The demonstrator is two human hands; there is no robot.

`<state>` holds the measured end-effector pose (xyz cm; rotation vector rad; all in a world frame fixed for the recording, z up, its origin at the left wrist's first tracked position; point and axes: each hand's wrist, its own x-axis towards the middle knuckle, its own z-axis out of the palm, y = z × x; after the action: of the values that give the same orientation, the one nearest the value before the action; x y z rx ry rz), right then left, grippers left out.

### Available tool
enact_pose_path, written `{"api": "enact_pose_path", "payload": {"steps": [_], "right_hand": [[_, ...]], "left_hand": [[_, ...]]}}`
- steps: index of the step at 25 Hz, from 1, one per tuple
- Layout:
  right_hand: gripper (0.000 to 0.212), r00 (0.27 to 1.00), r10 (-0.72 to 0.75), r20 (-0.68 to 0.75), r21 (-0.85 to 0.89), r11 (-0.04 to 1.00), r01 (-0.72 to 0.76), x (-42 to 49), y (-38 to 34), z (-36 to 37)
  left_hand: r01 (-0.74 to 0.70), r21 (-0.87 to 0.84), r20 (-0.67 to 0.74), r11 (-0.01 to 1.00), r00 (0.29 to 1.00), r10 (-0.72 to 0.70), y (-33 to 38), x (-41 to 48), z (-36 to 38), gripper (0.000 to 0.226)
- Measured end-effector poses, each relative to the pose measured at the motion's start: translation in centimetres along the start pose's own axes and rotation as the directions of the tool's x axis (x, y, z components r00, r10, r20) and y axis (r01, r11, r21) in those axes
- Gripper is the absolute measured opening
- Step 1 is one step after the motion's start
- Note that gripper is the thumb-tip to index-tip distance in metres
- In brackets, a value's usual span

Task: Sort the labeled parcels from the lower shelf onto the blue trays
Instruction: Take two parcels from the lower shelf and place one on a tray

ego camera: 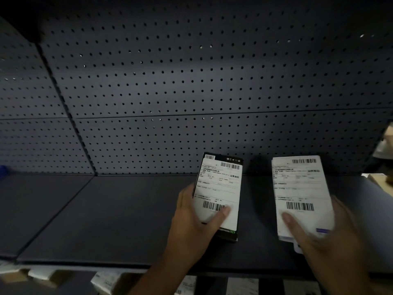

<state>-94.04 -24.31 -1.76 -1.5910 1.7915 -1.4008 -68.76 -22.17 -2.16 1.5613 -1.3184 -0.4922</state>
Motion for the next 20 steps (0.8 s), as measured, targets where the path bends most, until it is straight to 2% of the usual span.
{"api": "enact_pose_path", "payload": {"steps": [2,5,8,14,17,20], "right_hand": [[0.064,0.999,0.036,-0.010,0.142,0.989,-0.034,-0.1,0.0,0.2],[0.067,0.986,0.164,-0.034,0.296,0.944,-0.147,-0.2,-0.5,0.8],[0.064,0.987,0.159,-0.034,0.376,0.917,-0.135,-0.3,-2.2,1.5],[0.042,0.971,0.091,0.220,0.426,0.887,-0.180,-3.5,-8.0,6.6],[0.032,0.925,0.016,0.380,0.451,0.870,-0.200,-7.5,-12.0,10.1],[0.030,0.872,-0.059,0.486,0.471,0.858,-0.204,-12.2,-16.8,14.1]], "left_hand": [[0.001,-0.092,0.024,0.996,1.000,0.001,0.7,0.3,-0.2,0.077],[-0.003,-0.194,0.025,0.981,1.000,0.008,1.9,0.9,-1.6,0.053],[-0.014,-0.276,-0.039,0.961,0.999,0.004,2.4,0.9,-4.4,0.051],[-0.002,-0.316,-0.215,0.949,0.974,-0.070,0.4,-2.8,-14.1,0.050],[0.021,-0.330,-0.310,0.944,0.942,-0.129,-1.3,-5.5,-20.4,0.040],[0.049,-0.323,-0.378,0.945,0.909,-0.177,-3.2,-8.5,-27.7,0.042]]}}
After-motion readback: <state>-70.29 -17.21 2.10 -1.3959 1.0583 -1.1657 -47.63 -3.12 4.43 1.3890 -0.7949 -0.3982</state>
